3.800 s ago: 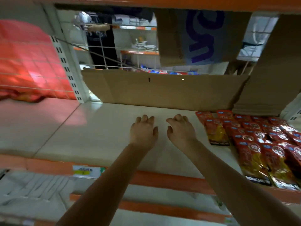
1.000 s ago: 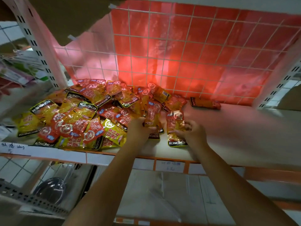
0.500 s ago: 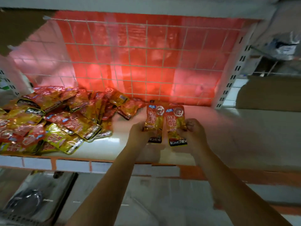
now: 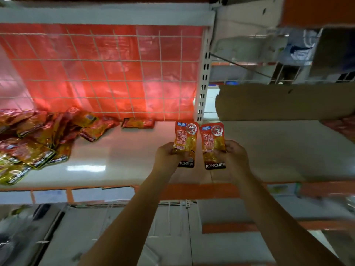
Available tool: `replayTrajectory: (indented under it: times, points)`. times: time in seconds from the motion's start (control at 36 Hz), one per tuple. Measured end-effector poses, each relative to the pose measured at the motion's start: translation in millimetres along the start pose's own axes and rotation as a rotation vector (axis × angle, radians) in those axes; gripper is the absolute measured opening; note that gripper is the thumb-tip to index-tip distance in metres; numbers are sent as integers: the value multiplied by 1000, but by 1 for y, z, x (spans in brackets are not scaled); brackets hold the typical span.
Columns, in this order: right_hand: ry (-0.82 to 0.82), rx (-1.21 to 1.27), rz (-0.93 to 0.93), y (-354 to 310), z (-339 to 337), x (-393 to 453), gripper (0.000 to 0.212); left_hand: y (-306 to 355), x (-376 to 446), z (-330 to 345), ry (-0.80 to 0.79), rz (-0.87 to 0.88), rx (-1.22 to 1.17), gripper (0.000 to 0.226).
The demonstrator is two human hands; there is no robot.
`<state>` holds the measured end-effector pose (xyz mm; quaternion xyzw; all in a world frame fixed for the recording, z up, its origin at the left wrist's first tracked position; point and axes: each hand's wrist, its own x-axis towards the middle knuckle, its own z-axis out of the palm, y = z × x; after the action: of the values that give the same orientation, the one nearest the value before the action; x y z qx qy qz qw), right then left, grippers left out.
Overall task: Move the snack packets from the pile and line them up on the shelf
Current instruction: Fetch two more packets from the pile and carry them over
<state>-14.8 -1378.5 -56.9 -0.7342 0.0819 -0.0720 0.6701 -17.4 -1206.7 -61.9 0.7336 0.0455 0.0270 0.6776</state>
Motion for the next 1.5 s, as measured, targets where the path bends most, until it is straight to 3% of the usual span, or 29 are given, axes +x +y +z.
replayTrajectory:
  times: [0.17,0.33,0.61,0.78,0.86,1.03,1.33,1.5]
  points:
    - [64,4,5,3,-34,-8,27,1,-14,30,-26,25,73,21]
    - [127,36,-8,8,-78,-11,18,9,-29,73,-60,32,99,19]
    - [176,89,-108,32,-213,30,22,13,-34,218,-47,54,138,19]
    - [176,-41,-127,47,-332,79,26,21,-24,350,-5,67,55,22]
    - [185,-187,-146,51,-390,99,16,26,-26,407,-18,53,12,24]
    - [229,-495,-168,61,-475,136,18,33,-27,480,-48,-26,-49,24]
    - [106,-655,-134,61,-509,174,59,24,-21,545,-61,-25,60,19]
    - [35,-1041,-178,64,-507,190,42,20,-16,551,-46,-19,127,25]
